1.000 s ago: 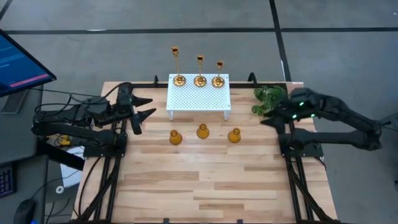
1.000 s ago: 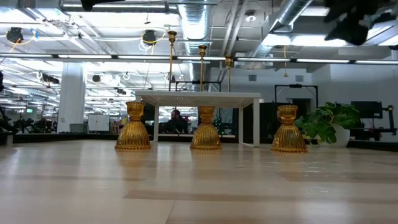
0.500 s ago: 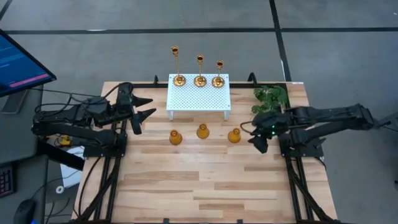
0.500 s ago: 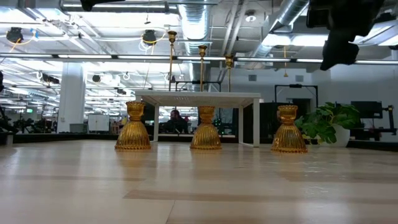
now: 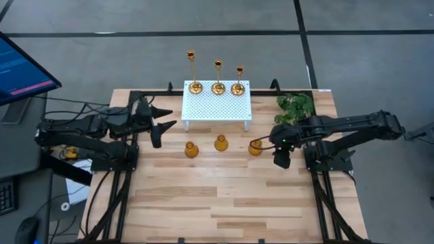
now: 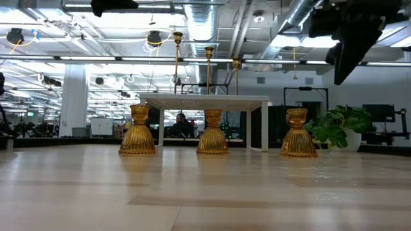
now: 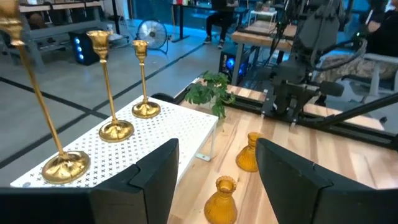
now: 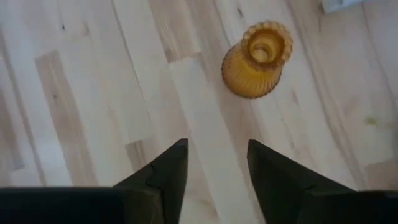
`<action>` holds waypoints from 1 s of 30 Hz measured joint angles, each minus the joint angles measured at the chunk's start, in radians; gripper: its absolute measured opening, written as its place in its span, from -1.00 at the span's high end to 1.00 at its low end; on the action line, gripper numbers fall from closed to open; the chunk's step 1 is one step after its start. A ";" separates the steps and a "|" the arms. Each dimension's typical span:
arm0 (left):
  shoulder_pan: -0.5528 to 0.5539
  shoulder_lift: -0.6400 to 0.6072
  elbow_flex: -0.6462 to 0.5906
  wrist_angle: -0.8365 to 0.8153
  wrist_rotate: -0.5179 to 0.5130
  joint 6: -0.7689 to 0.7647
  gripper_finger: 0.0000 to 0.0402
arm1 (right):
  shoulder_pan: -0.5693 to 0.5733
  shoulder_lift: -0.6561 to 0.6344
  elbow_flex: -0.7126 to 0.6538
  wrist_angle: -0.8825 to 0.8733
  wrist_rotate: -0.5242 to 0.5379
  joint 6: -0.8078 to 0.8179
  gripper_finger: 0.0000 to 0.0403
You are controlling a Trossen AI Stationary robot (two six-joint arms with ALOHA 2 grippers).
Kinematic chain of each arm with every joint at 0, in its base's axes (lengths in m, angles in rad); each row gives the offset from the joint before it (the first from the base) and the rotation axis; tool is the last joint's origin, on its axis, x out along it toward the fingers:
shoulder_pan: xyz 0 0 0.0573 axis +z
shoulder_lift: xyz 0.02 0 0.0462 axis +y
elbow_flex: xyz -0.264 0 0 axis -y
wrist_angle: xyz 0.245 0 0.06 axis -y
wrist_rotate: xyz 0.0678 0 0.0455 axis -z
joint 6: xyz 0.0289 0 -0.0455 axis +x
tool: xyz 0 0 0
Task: Pick & Place candle stick holders
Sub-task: Put the right yellow glass candle holder on the shelf
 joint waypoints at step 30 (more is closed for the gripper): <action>0.000 -0.017 -0.001 0.014 -0.007 0.056 -0.06 | -0.221 0.361 0.041 0.246 -0.085 -0.353 -0.62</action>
